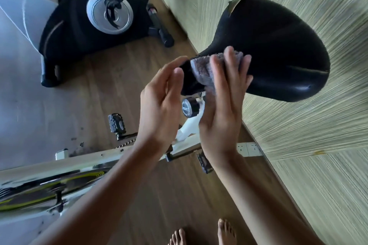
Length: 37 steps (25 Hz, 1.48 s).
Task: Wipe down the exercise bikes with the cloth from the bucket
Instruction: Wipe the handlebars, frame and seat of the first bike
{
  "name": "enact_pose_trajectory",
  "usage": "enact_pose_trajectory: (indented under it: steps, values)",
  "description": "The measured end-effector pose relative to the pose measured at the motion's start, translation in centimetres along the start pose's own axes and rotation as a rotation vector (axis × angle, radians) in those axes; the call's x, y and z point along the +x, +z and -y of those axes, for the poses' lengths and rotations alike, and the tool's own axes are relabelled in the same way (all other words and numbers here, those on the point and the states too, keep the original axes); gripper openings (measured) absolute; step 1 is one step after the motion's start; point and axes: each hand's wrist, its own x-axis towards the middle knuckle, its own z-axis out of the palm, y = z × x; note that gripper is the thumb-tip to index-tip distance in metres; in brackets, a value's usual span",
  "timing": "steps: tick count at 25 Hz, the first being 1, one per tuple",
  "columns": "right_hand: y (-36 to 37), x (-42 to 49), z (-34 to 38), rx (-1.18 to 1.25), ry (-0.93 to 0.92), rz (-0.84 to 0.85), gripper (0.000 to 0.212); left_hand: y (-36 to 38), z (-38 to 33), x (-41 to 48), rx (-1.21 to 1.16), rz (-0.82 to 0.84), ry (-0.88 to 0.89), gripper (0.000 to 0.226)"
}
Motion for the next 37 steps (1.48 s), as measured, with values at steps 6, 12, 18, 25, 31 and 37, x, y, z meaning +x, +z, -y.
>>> enact_pose_trajectory:
  steps: [6,12,18,25,31,37]
  values:
    - [4.5,0.5,-0.8,-0.138,-0.092,-0.118,0.044,-0.8,0.1,1.3,-0.353,0.045,-0.108,0.05]
    - [2.4,0.2,-3.1,-0.32,-0.228,-0.092,0.047,-0.8,-0.1,1.2,-0.345,0.063,-0.13,0.046]
    - [4.1,-1.0,-1.8,-0.292,-0.255,-0.035,0.052,-0.4,0.6,0.7,-0.316,0.001,-0.111,0.047]
    - [3.5,1.1,-0.5,-0.207,-0.12,-0.124,0.042,0.2,0.4,0.4,-0.273,-0.032,-0.085,0.041]
    - [-0.3,2.1,-2.2,-0.368,-0.102,-0.064,0.048,0.6,0.2,0.5,-0.052,-0.073,0.0,0.026]
    - [-4.9,1.1,-4.7,-0.566,-0.163,0.048,0.046,2.5,1.6,-2.0,0.8,0.058,0.543,0.05]
